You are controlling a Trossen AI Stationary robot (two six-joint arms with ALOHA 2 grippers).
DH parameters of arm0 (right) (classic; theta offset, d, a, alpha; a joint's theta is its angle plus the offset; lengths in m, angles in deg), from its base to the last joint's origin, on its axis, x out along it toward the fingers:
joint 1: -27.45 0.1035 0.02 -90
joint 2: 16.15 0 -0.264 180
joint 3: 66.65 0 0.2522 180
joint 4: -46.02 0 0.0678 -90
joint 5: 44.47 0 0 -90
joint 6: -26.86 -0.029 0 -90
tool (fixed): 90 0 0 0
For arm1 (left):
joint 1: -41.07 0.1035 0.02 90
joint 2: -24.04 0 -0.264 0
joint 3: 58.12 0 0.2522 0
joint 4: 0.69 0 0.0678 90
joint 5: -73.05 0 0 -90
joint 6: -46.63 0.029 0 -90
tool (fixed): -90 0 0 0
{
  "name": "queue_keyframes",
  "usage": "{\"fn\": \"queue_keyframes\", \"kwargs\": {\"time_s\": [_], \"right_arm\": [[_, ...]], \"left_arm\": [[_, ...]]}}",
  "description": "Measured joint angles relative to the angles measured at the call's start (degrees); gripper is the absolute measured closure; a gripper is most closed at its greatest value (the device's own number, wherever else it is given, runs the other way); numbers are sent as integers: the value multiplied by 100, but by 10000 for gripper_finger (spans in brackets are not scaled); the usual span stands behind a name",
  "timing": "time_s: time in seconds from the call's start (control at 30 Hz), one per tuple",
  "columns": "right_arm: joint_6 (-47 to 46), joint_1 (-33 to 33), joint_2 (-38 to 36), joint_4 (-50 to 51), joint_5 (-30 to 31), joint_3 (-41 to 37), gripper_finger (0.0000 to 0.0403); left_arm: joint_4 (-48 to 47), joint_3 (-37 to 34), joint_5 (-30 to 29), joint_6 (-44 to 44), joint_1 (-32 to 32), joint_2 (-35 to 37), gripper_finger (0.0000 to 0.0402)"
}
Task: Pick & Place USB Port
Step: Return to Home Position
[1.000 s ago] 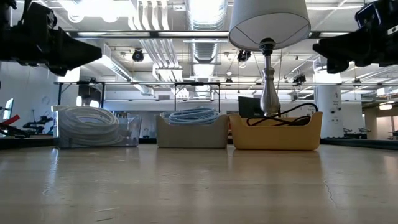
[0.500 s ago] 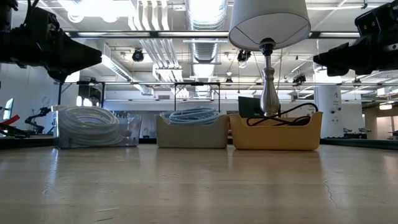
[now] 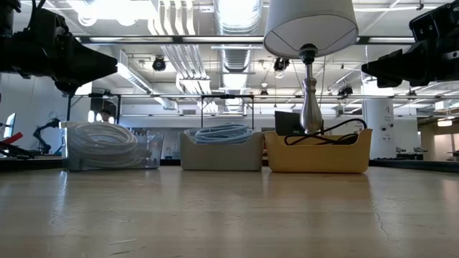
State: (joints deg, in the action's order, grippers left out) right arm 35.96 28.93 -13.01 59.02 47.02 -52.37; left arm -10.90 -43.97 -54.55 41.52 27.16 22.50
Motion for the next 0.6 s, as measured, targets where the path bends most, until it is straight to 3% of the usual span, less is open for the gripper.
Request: {"fn": "queue_keyframes", "kwargs": {"time_s": [0.6], "right_arm": [[-7,0,0,1,2,0,319]], "left_arm": [[-7,-2,1,29,0,0,255]]}}
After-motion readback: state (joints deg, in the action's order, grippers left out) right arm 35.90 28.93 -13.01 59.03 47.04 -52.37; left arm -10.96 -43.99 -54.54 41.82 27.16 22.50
